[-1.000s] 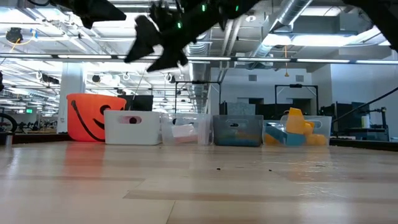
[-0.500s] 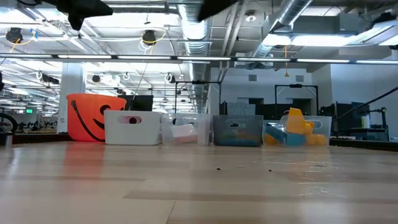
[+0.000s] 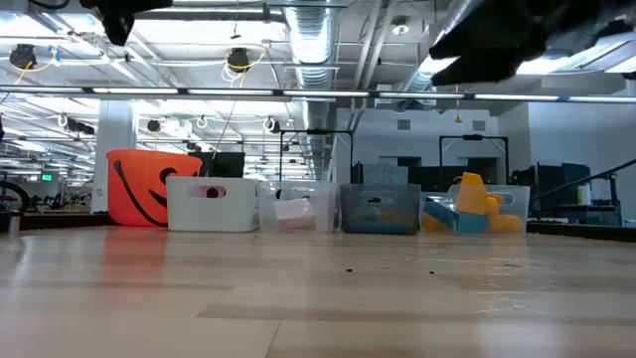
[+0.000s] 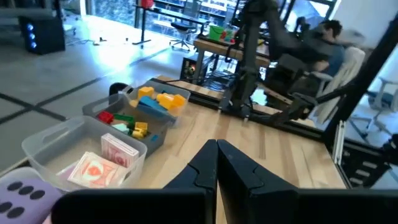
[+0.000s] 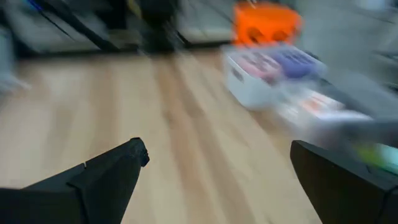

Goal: Pick & Place Toys
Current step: Return to Home Position

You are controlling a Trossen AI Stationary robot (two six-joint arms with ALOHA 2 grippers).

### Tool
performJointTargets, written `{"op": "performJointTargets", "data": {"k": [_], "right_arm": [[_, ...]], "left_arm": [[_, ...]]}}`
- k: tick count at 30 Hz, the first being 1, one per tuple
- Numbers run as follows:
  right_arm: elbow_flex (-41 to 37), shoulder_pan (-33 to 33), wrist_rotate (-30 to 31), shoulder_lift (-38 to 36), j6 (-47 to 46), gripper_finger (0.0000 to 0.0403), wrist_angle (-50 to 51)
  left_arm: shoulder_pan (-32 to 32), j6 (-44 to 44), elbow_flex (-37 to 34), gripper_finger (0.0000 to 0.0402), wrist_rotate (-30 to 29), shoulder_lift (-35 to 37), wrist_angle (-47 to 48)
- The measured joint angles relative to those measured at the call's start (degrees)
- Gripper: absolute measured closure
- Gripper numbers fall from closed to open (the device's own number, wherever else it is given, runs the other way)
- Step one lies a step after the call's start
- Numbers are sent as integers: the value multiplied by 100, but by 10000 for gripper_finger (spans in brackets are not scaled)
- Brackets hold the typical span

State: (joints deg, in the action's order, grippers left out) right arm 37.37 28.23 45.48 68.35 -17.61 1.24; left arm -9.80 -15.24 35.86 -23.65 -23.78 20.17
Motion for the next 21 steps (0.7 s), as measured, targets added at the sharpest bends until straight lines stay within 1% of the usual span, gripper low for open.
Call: {"op": "performJointTargets", "data": {"k": [2,5,7,9,11,15,19,21], "right_arm": [[-862,-219,-665,-246,461,3,-1795],[-1848,-670,-1609,-403,776,3,-3881],[-2309,-979,-2231,-402,797,3,-4754],[-2589,-1207,-2653,-360,804,3,-5329],[-2758,-1328,-2759,-349,849,3,-5469],[-2838,-1340,-2731,-347,1004,3,-5252],[-2836,-1342,-2749,-347,1100,3,-5100],[-2833,-1405,-2749,-349,1141,3,-4858]], "left_arm": [[-80,170,0,401,-1,1,-2],[-174,297,0,401,-3,1,-3],[-233,297,0,402,-3,1,-7],[-307,332,-21,401,-9,3,-41],[-386,389,-164,402,-8,87,-211],[-569,296,-729,402,-6,481,-591],[-699,249,-1408,401,-3,1246,-793],[-715,288,-1683,402,-7,1715,-830]]}}
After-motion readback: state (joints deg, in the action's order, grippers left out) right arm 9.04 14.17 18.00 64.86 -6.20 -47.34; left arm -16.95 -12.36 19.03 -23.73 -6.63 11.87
